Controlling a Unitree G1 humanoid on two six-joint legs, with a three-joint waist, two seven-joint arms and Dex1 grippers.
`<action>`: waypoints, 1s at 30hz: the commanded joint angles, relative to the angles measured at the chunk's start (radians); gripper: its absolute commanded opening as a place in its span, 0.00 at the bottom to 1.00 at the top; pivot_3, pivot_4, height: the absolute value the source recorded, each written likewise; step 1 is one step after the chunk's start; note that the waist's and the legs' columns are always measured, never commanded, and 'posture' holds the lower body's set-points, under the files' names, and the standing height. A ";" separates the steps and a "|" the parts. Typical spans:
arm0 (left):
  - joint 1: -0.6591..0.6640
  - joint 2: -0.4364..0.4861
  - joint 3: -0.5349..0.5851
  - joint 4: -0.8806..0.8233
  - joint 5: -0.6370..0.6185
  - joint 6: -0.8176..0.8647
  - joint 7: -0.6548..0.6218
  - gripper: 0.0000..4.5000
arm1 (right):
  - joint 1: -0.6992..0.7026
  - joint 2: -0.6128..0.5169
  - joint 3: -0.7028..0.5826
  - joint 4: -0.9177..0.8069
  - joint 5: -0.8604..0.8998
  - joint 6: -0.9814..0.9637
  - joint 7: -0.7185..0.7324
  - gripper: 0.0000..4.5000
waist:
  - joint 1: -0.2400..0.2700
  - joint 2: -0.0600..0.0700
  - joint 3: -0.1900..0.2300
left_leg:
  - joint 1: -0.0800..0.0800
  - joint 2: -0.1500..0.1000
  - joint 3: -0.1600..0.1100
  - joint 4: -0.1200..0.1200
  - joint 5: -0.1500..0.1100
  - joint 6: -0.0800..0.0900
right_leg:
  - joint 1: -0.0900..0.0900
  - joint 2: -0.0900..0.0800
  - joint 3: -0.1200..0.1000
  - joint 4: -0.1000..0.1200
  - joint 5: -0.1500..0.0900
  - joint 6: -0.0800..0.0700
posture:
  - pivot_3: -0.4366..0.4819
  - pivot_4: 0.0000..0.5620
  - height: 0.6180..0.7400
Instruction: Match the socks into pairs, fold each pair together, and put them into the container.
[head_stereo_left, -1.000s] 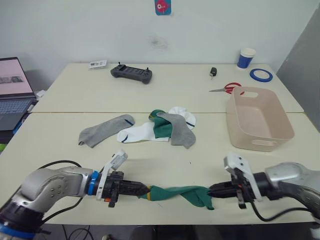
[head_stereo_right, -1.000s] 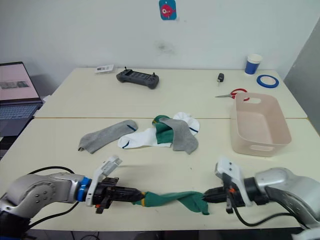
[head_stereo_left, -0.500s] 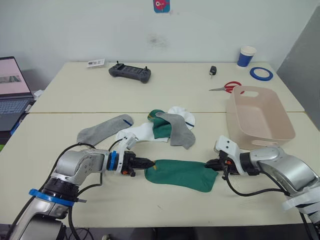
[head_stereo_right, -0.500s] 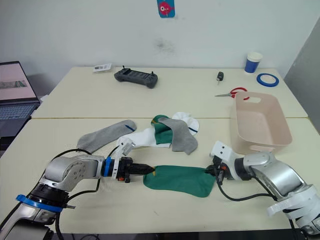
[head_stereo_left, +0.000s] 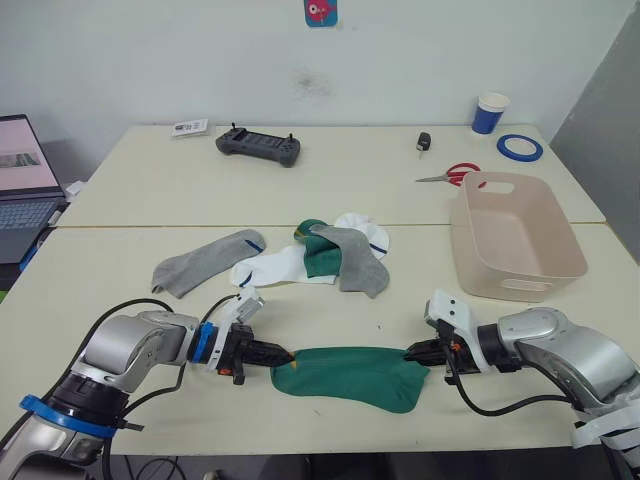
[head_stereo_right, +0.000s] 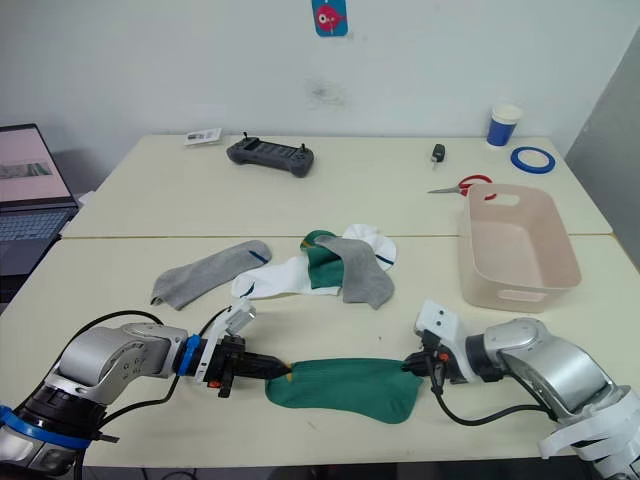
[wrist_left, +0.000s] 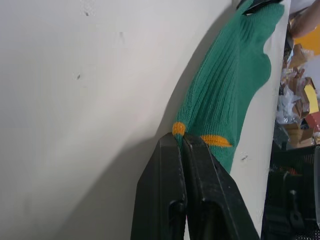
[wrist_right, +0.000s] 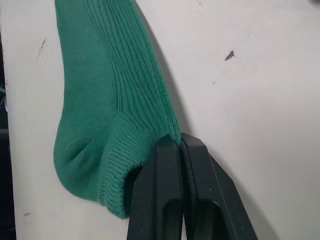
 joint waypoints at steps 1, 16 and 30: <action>-0.003 -0.024 0.026 0.036 0.057 -0.065 0.036 0.00 | 0.000 0.006 -0.012 -0.012 -0.015 -0.005 -0.014 0.01 | 0.001 0.000 0.000 | 0.000 0.000 0.000 0.000 0.000 0.000 | 0.000 0.000 0.000 0.000 0.000 0.000 | 0.48 0.27 1.00; 0.066 -0.051 0.113 0.016 0.106 -0.281 0.014 0.34 | -0.016 0.005 -0.079 -0.006 -0.010 -0.009 -0.025 0.75 | 0.002 0.000 0.000 | 0.001 0.000 0.000 0.000 0.003 -0.001 | 0.000 0.000 0.000 0.000 0.005 0.002 | 0.48 0.27 1.00; 0.270 0.013 0.383 -0.084 0.070 -0.305 0.064 0.99 | 0.033 -0.048 -0.287 -0.098 -0.010 -0.244 0.033 1.00 | -0.003 0.000 0.000 | 0.001 0.002 0.001 -0.003 0.003 -0.001 | -0.001 0.000 0.000 0.000 0.006 -0.001 | 0.48 0.27 1.00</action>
